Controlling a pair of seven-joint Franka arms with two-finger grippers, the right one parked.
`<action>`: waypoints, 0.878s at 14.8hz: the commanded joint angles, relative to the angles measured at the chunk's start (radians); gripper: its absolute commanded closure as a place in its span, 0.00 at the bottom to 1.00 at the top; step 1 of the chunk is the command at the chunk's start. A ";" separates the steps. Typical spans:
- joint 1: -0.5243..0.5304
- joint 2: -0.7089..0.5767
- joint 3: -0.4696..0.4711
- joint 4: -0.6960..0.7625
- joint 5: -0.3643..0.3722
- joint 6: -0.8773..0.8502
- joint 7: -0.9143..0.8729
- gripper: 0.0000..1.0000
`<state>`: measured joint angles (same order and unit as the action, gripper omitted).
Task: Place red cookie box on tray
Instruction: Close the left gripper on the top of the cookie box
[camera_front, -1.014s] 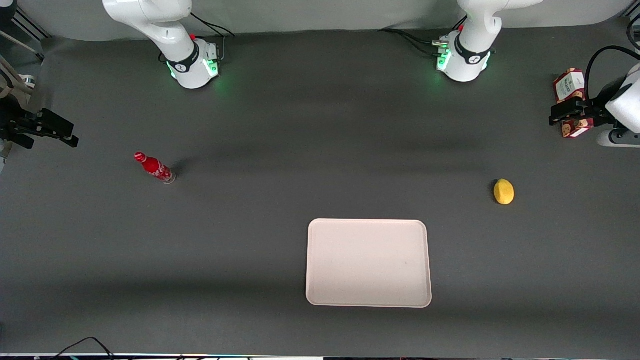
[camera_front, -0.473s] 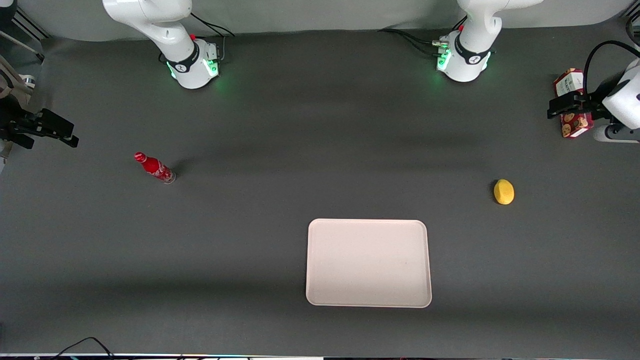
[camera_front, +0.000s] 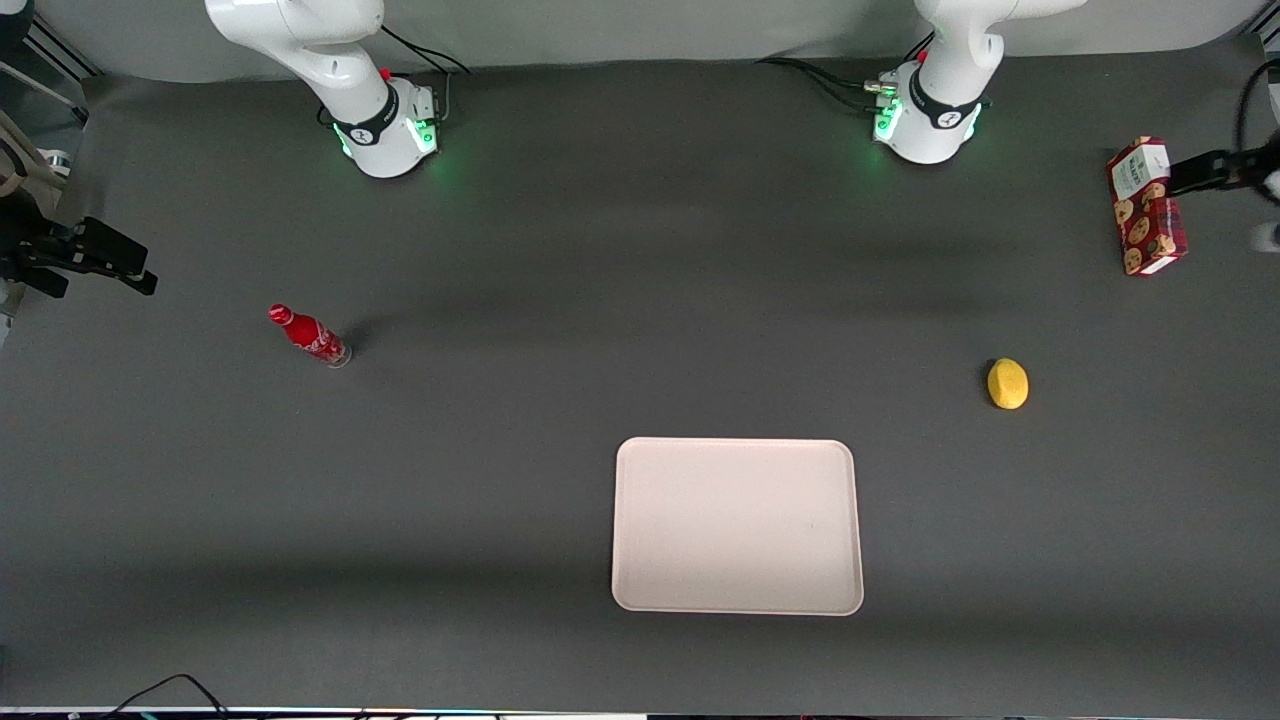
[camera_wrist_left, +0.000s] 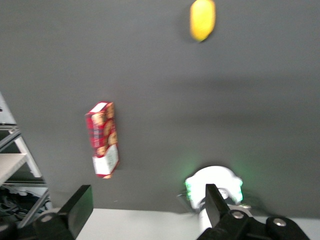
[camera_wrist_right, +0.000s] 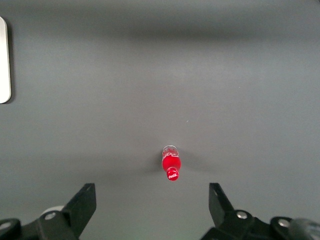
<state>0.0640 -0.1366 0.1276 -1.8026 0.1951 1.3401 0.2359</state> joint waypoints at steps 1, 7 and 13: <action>-0.013 -0.051 0.171 -0.040 0.122 0.019 0.231 0.00; 0.017 -0.069 0.453 -0.341 0.139 0.363 0.514 0.00; 0.019 -0.115 0.720 -0.697 0.226 0.802 0.684 0.00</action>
<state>0.0877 -0.1637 0.7617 -2.3330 0.3484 1.9579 0.8862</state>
